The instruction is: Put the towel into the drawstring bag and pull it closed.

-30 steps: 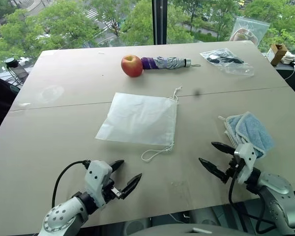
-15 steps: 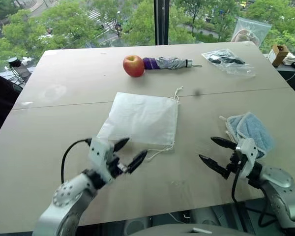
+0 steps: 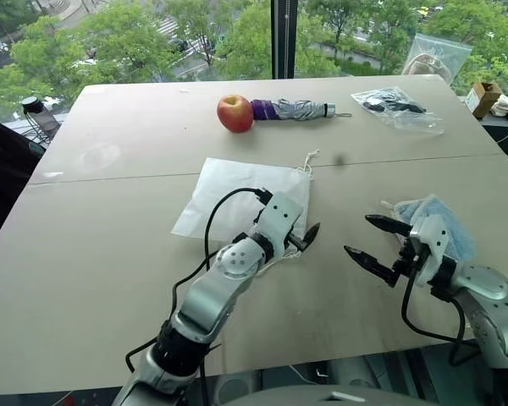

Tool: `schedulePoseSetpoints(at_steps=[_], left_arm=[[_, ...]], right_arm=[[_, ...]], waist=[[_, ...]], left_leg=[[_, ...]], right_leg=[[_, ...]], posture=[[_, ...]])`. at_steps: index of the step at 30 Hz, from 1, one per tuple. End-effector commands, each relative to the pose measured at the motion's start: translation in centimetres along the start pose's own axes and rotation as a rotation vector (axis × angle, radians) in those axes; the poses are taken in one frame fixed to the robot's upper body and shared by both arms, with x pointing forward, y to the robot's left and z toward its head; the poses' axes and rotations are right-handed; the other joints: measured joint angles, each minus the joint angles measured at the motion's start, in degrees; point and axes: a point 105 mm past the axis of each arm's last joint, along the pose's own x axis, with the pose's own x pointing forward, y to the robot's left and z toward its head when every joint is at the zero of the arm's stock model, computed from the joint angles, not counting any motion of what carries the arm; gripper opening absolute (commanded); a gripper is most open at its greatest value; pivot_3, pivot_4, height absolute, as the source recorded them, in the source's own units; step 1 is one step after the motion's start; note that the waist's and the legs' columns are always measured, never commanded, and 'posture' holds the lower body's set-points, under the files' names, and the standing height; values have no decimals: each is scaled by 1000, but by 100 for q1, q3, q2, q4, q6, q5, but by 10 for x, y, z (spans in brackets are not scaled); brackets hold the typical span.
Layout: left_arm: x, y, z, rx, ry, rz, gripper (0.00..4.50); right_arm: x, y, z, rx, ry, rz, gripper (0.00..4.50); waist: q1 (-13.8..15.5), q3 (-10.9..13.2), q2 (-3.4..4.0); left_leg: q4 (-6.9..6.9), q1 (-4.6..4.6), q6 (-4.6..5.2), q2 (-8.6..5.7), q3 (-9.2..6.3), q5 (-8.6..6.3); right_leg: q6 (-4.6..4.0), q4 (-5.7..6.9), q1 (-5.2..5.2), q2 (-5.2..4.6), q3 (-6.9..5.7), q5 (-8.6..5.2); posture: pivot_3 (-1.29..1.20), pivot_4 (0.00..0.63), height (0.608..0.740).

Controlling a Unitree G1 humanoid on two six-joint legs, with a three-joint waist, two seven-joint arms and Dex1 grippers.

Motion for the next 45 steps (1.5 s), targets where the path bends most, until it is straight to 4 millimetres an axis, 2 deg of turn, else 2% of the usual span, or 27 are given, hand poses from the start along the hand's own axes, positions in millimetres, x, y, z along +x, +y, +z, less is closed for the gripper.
schedulePoseSetpoints(at_steps=[1,6,10,13,15,17,18,19,21,24,32,34,37,40,45], left_arm=[[5,3,3,120,18,85,4490],[3,11,-21,160,159,147,4490],[-4,22,-39,6,220,179,4490],[-9,31,-38,17,178,198,3695],[-13,38,-39,37,158,223,2818],[-19,46,-44,97,156,258,1711],[-23,52,-45,123,151,283,1412],[-26,57,-46,141,144,301,754],[-32,63,-47,153,127,328,50],[-37,66,-45,176,76,341,50],[-41,68,-7,204,-144,329,50],[-40,69,-3,220,-159,310,50],[-38,68,3,247,-171,260,50],[-36,71,10,275,-176,232,50],[-32,74,17,296,-169,204,50]], right_arm=[[-7,-4,15,-51,-26,-31,4500],[-11,-4,16,-53,-21,-42,4500],[-10,-4,16,-56,-17,-42,4500],[-10,-5,15,-58,-14,-42,4500],[-10,-6,15,-60,-12,-42,4500],[-9,-7,16,-61,-12,-42,4500],[-9,-7,16,-61,-13,-42,4500],[-8,-8,16,-62,-13,-41,4500],[-7,-8,15,-62,-13,-38,4500],[-4,-8,15,-63,-16,-34,4500],[-1,-12,18,-71,-30,-38,4500],[-7,-29,21,-104,-19,-135,4500],[-27,-56,21,-147,45,-270,4500],[-58,-80,12,-149,160,-406,4500],[-90,-96,-4,-88,267,-546,4500]], waist=[[3,0,0],[2,-1,1],[-17,-3,3],[-26,-3,4],[-26,-4,4],[-25,-4,4],[-28,-4,4],[-28,-4,4],[-18,-4,4],[-8,-3,4],[8,-2,3],[8,-1,3],[15,-1,3],[26,-1,3],[-4,-1,3]], left_leg=[[0,-1,0,0,0,0],[1,1,2,0,1,-1],[3,7,2,4,-10,-1],[3,13,2,5,-16,-1],[3,15,2,6,-16,-1],[3,15,2,6,-16,-1],[3,15,2,6,-15,-1],[3,15,2,6,-15,-1],[3,14,3,7,-15,-2],[3,13,3,7,-12,-2],[3,6,3,6,-8,-2],[3,4,4,5,-4,-3],[6,1,4,2,5,-3],[7,-2,5,-1,10,-3],[4,-5,10,0,6,-6]], right_leg=[[0,0,0,-1,0,0],[1,0,0,-4,2,0],[3,2,1,-4,5,-1],[2,8,3,-2,6,-1],[2,12,3,0,5,-1],[2,12,3,0,6,-1],[1,12,2,-1,6,-1],[1,12,2,-1,8,-1],[0,12,1,-4,9,0],[0,10,1,-9,10,0],[-18,9,-2,-12,6,11],[-18,7,-2,-12,6,11],[-17,7,-2,-12,4,11],[-19,5,-2,-15,2,12],[-19,2,-2,-10,-1,11]], posture=[[0,150,740],[0,150,740],[0,150,740],[0,150,740],[0,150,740],[0,150,740],[0,150,740],[0,150,740],[0,150,740],[0,150,740],[0,150,740],[0,150,740],[0,150,740],[0,150,740],[0,150,740]])
